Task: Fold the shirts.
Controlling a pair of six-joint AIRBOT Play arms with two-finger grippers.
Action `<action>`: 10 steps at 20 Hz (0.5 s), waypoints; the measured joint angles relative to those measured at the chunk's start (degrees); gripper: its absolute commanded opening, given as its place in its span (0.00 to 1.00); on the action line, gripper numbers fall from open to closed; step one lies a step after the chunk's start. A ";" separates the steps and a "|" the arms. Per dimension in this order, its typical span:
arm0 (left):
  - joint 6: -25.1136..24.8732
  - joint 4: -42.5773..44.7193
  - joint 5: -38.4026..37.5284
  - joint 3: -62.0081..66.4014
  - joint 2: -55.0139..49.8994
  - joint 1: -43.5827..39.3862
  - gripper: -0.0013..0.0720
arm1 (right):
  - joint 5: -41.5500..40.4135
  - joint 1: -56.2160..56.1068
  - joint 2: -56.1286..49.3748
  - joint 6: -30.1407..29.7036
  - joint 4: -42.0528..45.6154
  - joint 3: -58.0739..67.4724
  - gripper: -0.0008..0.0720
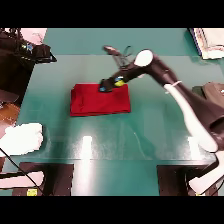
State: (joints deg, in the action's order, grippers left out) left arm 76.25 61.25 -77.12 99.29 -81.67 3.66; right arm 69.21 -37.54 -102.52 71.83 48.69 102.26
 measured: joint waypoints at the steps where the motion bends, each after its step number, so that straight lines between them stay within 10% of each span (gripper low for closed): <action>1: -0.04 0.00 -0.35 0.00 0.07 0.04 0.05 | 1.20 2.73 1.84 0.42 0.55 -3.41 0.86; 10: -0.15 -0.20 -0.57 -0.17 -0.09 0.07 0.05 | -3.85 20.44 7.72 5.60 -6.88 -29.09 0.86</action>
State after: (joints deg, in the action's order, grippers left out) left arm 76.09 61.06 -77.69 99.11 -81.76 3.73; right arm 65.36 -17.10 -94.80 77.43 41.80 73.17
